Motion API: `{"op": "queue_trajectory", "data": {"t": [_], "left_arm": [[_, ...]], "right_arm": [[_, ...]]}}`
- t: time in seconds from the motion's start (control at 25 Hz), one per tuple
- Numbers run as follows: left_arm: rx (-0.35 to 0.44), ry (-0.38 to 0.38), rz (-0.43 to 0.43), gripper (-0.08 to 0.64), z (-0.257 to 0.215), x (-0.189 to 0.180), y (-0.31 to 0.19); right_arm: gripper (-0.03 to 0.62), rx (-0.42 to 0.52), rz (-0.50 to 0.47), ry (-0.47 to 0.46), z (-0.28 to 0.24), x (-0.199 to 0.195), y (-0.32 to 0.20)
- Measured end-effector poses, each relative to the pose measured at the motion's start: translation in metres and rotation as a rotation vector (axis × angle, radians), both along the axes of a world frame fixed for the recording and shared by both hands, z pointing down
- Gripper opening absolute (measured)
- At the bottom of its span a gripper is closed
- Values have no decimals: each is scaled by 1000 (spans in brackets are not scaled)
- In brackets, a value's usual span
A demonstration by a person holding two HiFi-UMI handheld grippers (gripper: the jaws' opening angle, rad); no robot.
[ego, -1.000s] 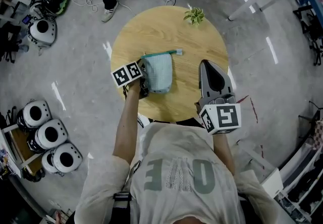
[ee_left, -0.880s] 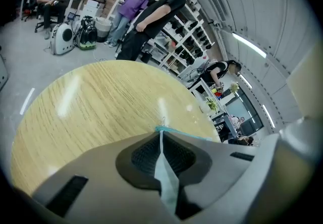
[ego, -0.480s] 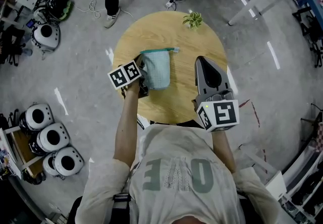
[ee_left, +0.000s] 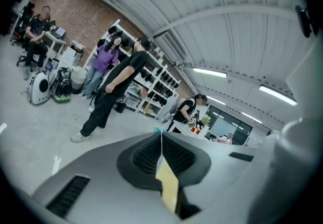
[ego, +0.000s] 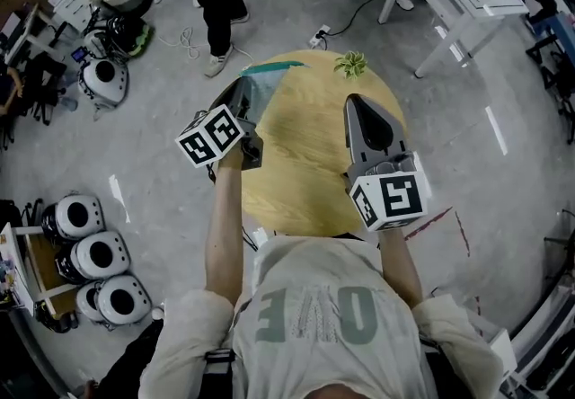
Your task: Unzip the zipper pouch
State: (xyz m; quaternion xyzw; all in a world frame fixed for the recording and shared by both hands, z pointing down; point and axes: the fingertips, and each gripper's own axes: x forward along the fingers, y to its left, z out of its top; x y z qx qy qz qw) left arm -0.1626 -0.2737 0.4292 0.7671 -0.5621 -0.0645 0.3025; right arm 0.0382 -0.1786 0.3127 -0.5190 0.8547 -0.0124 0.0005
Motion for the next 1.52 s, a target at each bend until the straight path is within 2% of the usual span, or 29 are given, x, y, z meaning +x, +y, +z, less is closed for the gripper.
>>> {"op": "queue_trajectory", "data": {"t": [0.16,0.28,0.52,0.68,0.8,0.96,1.36,1.44,1.52], "left_arm": [[146,-30,-24,29,-58,-10,3],[262,-79,-42,29,-101,-11,13],[488,-282,-80,29,-176,-6,53],[602,-424,-109,29,-201,5,85],[665,-486,-125,29,-209,14,108],[719,-537,-152,29,-214,23,136],[708,-591,-176,29,-217,33,150],[710,-610,-173,29,-215,34,151],[715,-641,-168,29,-213,37,152]], "right_arm": [[29,45,-32,-17,-19,-11,-5],[29,59,-62,-41,-30,-18,-7],[29,89,-152,-72,-48,-44,0],[29,83,-198,-108,-52,-55,9],[29,66,-229,-146,-55,-60,16],[29,45,-253,-163,-51,-63,26],[29,34,-297,-229,-65,-59,32],[31,36,-343,-287,-80,-66,30],[32,-12,-425,-383,-94,-76,27]]}}
